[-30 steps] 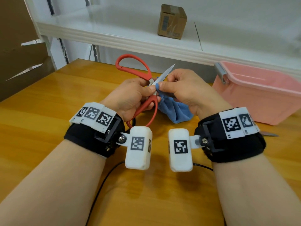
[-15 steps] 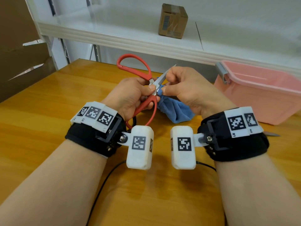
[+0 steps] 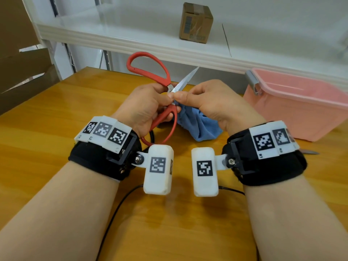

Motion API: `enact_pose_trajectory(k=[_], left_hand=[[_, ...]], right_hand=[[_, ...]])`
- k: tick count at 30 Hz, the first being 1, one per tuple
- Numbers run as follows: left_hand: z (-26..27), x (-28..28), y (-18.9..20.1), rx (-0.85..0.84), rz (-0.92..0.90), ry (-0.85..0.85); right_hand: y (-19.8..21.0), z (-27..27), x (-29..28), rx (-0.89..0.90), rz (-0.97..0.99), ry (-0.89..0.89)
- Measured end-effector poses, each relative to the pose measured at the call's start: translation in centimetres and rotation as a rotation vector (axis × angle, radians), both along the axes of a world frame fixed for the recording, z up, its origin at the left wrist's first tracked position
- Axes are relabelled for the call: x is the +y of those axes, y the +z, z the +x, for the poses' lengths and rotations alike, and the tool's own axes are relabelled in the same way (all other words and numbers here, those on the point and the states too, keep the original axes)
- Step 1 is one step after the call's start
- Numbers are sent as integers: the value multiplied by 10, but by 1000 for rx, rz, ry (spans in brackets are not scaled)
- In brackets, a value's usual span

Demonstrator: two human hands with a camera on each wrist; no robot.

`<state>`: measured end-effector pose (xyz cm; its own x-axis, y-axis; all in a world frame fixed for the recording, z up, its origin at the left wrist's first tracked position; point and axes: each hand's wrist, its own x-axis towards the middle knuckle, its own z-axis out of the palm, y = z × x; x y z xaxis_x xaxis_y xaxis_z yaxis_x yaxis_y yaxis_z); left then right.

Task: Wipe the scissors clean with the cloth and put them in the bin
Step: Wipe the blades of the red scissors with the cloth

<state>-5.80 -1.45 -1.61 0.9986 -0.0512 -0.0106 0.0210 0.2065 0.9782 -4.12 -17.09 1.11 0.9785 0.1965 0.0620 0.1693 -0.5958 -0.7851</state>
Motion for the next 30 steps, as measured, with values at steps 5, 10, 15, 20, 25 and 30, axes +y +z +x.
enact_pose_trajectory(k=[5,10,15,20,25,30], left_hand=[[0,0,0,-12,31,3],[0,-2,0,23,40,31],[-1,-4,0,48,39,41],[-1,-6,0,60,21,30],[1,-1,-1,87,-26,30],[0,3,1,82,-55,33]], right_hand=[[0,1,6,8,44,-46],[-1,1,11,-2,2,-41],[-1,2,7,-22,-70,-22],[1,2,0,-19,-112,7],[0,3,-4,-43,-4,-5],[5,4,-6,-99,119,-29]])
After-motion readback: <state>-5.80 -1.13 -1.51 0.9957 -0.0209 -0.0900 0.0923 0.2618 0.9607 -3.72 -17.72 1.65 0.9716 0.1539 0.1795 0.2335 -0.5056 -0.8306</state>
